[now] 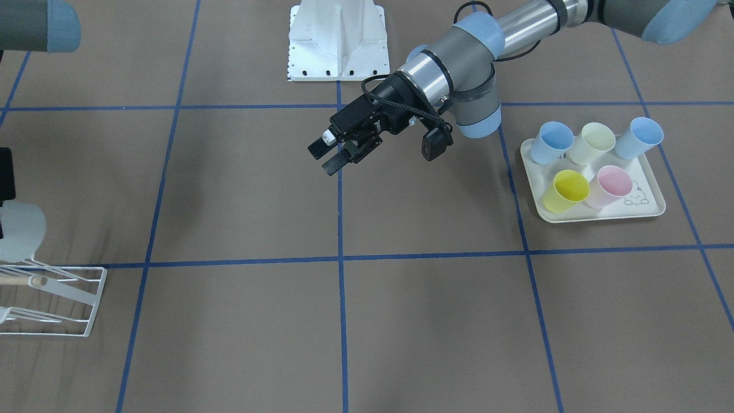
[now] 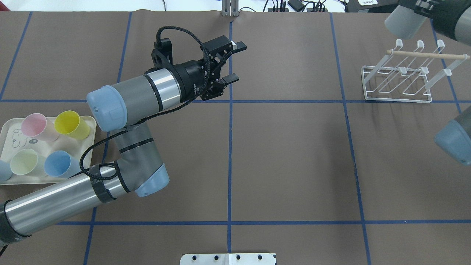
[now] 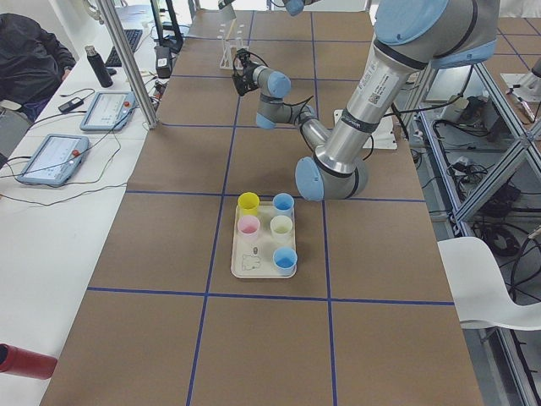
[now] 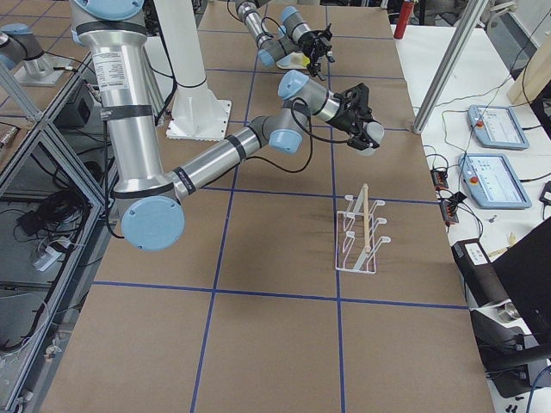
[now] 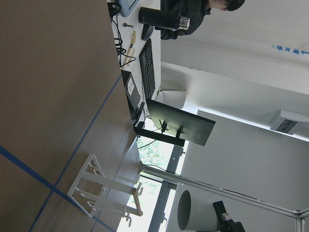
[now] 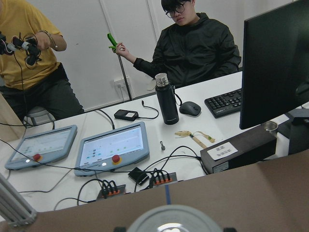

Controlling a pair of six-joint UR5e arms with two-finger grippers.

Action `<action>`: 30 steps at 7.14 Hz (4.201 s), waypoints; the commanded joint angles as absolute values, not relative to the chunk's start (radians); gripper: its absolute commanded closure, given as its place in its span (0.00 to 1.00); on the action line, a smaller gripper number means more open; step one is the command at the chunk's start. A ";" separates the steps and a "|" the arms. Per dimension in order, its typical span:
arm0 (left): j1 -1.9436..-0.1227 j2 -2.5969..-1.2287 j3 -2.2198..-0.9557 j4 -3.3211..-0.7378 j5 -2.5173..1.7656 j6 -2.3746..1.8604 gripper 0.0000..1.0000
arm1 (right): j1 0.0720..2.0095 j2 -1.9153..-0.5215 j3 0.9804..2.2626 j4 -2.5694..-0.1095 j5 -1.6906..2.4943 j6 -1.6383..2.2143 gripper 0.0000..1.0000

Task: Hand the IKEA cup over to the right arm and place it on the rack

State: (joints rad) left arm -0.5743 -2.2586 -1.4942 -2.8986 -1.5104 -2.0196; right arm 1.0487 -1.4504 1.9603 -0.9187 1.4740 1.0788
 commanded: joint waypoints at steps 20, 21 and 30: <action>-0.572 -2.250 -1.600 -2.655 -1.513 -1.830 0.00 | 1.083 -1.663 1.632 -0.454 1.480 0.775 1.00; -0.572 -2.249 -1.600 -2.655 -1.514 -1.830 0.00 | 1.083 -1.663 1.629 -0.453 1.479 0.775 1.00; -0.569 -2.237 -1.600 -2.658 -1.514 -1.830 0.00 | 1.080 -1.661 1.600 -0.454 1.488 0.775 1.00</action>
State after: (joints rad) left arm -0.5702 -2.2376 -1.5998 -2.6572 -1.5140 -1.8301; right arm 1.0809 -1.6607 1.6009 -0.4537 1.4838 0.7747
